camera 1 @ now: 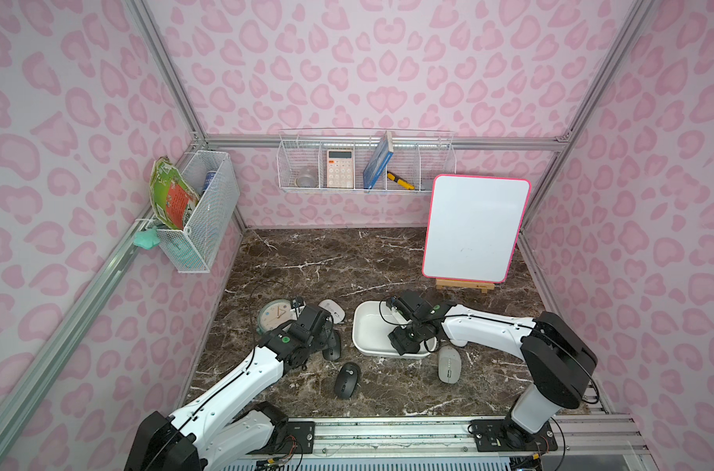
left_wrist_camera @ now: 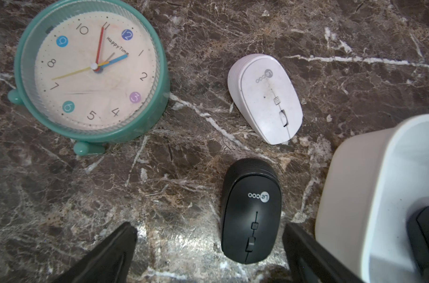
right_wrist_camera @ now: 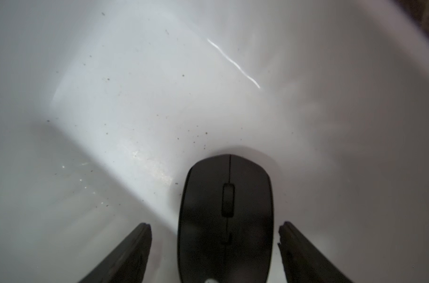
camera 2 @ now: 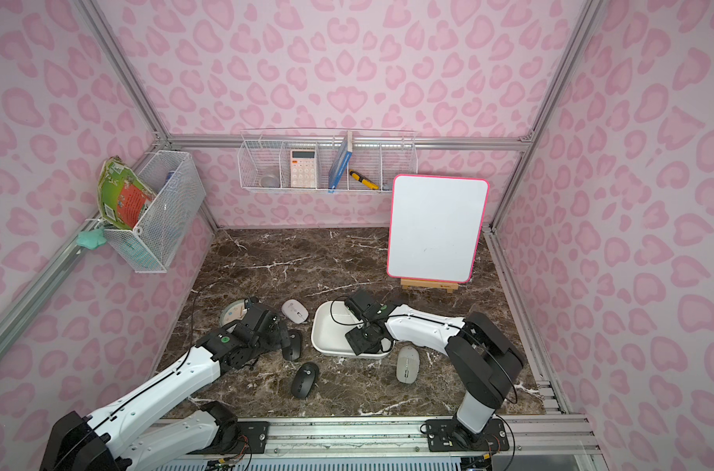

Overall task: Take out the mouse from the storage box
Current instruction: Pick up the mouse from the storage box, then place the mouse at the center of the board.

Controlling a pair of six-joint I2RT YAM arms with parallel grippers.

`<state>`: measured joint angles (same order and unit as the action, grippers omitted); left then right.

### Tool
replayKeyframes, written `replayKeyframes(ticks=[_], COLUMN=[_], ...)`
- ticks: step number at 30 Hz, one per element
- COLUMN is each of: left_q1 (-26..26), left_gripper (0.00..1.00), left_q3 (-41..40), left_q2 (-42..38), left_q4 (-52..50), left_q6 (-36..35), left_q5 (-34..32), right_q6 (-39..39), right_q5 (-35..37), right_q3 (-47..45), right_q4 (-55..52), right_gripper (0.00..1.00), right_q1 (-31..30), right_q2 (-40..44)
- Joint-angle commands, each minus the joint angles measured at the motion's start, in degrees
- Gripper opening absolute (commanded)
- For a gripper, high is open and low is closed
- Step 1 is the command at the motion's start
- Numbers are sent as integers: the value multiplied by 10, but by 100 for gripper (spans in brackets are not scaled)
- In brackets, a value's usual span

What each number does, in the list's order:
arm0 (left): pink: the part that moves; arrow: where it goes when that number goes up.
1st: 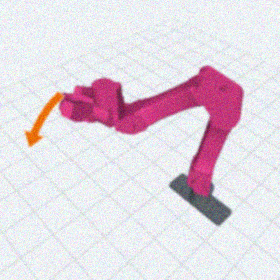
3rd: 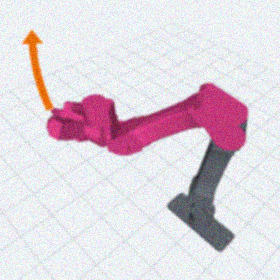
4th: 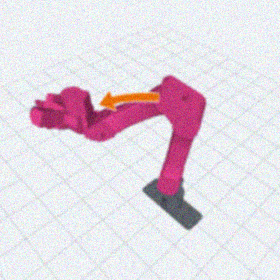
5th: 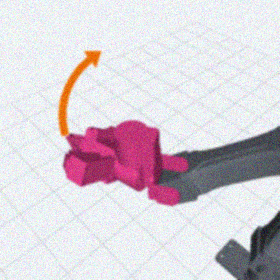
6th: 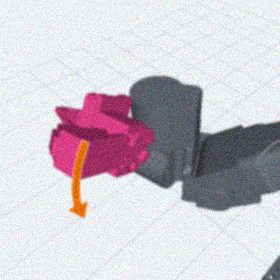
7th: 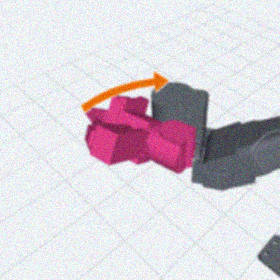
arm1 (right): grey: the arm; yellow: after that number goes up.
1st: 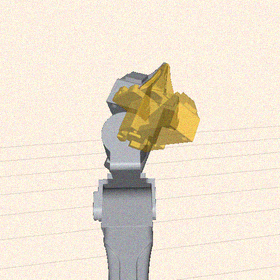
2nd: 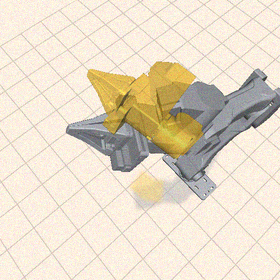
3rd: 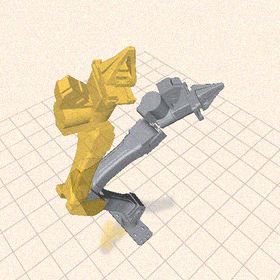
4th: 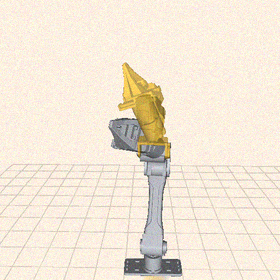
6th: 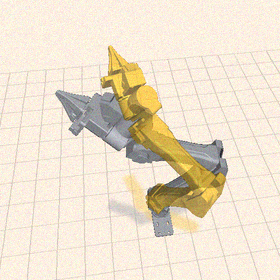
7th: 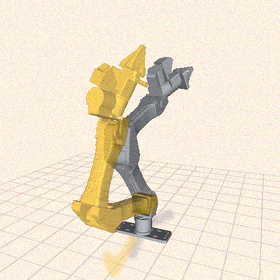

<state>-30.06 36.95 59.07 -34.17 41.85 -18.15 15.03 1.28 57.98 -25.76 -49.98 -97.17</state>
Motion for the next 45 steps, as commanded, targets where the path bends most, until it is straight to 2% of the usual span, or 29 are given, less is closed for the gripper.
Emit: replayKeyframes(ticks=[1, 5, 11, 14, 20, 30, 35, 45], left_q1=[0, 1, 1, 1, 1, 0, 1, 0], left_gripper=[99, 98, 99, 99, 99, 99, 98, 98], left_q3=[6, -2, -4, 0, 1, -8, -9, -2], left_q2=[0, -10, -19, -19, -21, -45, -66, -96], left_q4=[4, 1, -4, -8, -6, -4, -9, -33], left_q6=[2, 6, 9, 9, 8, 5, 8, 7], left_q5=[5, 1, -4, -1, -2, -24, -37, -69], right_q6=[16, 19, 21, 22, 15, -3, -5, -4], right_q5=[27, 37, 37, 41, 38, 76, 77, 71], right_q3=[1, -2, 6, 13, 5, -9, -13, -45], right_q4=[-10, 1, 10, 3, 1, -34, -56, -29], right_gripper=[79, 72, 54, 50, 48, 48, 45, 45], right_q1=[-2, -1, -1, -2, -6, -84, -136, -217], right_q2=[-16, -25, -17, -3, 51, 161, 179, 185])
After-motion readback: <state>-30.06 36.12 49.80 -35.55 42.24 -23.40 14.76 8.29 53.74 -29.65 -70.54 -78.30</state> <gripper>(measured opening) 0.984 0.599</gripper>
